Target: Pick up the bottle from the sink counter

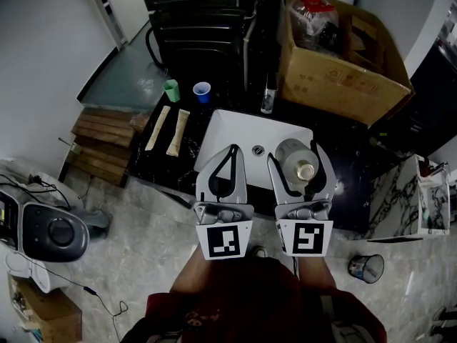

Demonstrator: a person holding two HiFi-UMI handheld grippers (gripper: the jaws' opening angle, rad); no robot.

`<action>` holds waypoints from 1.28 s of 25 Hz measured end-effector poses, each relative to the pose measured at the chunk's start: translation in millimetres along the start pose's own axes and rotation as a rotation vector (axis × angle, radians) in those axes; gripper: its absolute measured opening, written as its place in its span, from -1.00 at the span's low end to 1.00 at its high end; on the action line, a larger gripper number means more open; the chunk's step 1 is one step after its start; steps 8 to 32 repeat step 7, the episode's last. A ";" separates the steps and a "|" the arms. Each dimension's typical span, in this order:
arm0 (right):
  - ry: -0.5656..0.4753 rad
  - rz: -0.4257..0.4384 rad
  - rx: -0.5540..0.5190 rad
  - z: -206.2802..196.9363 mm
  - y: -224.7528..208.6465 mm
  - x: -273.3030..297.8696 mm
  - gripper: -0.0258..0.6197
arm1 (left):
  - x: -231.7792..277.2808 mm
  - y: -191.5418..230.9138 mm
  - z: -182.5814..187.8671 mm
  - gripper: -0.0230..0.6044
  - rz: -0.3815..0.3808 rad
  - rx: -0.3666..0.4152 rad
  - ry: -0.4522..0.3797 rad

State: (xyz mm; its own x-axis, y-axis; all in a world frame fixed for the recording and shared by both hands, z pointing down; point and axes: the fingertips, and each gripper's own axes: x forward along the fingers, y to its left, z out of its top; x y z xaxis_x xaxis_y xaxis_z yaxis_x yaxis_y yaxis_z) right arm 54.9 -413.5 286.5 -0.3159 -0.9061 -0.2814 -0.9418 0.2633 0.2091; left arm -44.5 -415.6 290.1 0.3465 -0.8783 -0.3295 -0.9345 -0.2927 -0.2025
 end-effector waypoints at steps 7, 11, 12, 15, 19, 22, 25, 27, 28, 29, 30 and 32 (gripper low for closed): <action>-0.002 0.001 0.007 0.0 -1.0 0.4 0.12 | -0.3 -1.9 -0.7 -0.92 0.000 -0.006 0.008; -0.002 0.001 0.007 0.0 -1.0 0.4 0.12 | -0.3 -1.9 -0.7 -0.92 0.000 -0.006 0.008; -0.002 0.001 0.007 0.0 -1.0 0.4 0.12 | -0.3 -1.9 -0.7 -0.92 0.000 -0.006 0.008; -0.002 0.001 0.007 0.0 -1.0 0.4 0.12 | -0.3 -1.9 -0.7 -0.92 0.000 -0.006 0.008; -0.002 0.001 0.007 0.0 -1.0 0.4 0.12 | -0.3 -1.9 -0.7 -0.92 0.000 -0.006 0.008; -0.002 0.001 0.007 0.0 -1.0 0.4 0.12 | -0.3 -1.9 -0.7 -0.92 0.000 -0.006 0.008; -0.002 0.001 0.007 0.0 -1.0 0.4 0.12 | -0.3 -1.9 -0.7 -0.92 0.000 -0.006 0.008; -0.002 0.001 0.007 0.0 -1.0 0.4 0.12 | -0.3 -1.9 -0.7 -0.92 0.000 -0.006 0.008; -0.002 0.001 0.007 0.0 -1.0 0.4 0.12 | -0.3 -1.9 -0.7 -0.92 0.000 -0.006 0.008; -0.002 0.001 0.007 0.0 -1.0 0.4 0.12 | -0.3 -1.9 -0.7 -0.92 0.000 -0.006 0.008; -0.002 0.001 0.007 0.0 -1.0 0.4 0.12 | -0.3 -1.9 -0.7 -0.92 0.000 -0.006 0.008; -0.002 0.001 0.007 0.0 -1.0 0.4 0.12 | -0.3 -1.9 -0.7 -0.92 0.000 -0.006 0.008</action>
